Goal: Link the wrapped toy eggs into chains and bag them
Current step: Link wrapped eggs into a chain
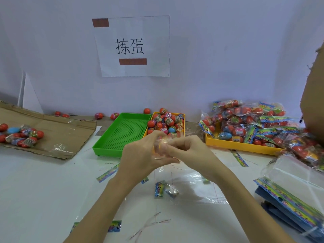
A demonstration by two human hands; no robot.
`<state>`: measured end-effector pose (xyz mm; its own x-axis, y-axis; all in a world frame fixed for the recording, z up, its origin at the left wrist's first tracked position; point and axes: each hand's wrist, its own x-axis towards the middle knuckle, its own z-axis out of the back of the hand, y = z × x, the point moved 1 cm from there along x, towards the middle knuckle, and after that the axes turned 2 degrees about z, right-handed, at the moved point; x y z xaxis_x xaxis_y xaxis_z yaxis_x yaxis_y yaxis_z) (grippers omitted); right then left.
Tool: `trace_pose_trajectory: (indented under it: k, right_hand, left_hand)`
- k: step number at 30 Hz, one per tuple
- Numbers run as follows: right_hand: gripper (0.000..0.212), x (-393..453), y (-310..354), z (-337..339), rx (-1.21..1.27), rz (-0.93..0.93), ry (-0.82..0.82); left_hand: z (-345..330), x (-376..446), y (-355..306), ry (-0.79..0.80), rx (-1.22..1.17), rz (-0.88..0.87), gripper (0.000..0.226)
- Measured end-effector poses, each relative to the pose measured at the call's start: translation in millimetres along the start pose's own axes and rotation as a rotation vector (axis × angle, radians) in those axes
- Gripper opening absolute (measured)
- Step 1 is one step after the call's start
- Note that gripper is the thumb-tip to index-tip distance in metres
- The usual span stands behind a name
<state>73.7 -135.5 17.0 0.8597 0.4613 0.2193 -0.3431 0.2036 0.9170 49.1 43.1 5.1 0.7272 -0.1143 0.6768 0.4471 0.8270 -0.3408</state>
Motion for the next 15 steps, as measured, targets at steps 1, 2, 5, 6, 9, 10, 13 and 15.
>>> trace_pose_trajectory:
  k: [1, 2, 5, 6, 9, 10, 13, 15]
  right_hand:
    - [0.019, -1, 1, -1, -0.019, 0.022, 0.037]
    - [0.016, -2, 2, -1, -0.044, 0.048, 0.054]
    - [0.015, -2, 1, -1, -0.115, 0.062, 0.055]
    - [0.016, -1, 0, 0, -0.162, 0.058, 0.052]
    - [0.019, -1, 0, 2, -0.284, 0.067, 0.021]
    - [0.02, -2, 0, 2, -0.294, 0.078, 0.01]
    - [0.025, -3, 1, 0, -0.357, 0.133, 0.006]
    - [0.029, -1, 0, 0, -0.364, 0.194, -0.054]
  left_hand:
    - [-1, 0, 1, 0.002, 0.014, -0.014, 0.079]
    - [-2, -1, 2, 0.014, 0.018, -0.018, 0.08]
    - [-6, -1, 9, 0.08, -0.01, -0.012, 0.082]
    - [-7, 0, 12, 0.108, -0.037, -0.005, 0.081]
    - [-7, 3, 17, 0.251, -0.236, 0.052, 0.072]
    - [-8, 4, 17, 0.307, -0.322, 0.071, 0.065]
    - [-8, 5, 18, 0.335, -0.455, 0.086, 0.042]
    - [-7, 6, 21, 0.27, -0.472, 0.117, 0.035]
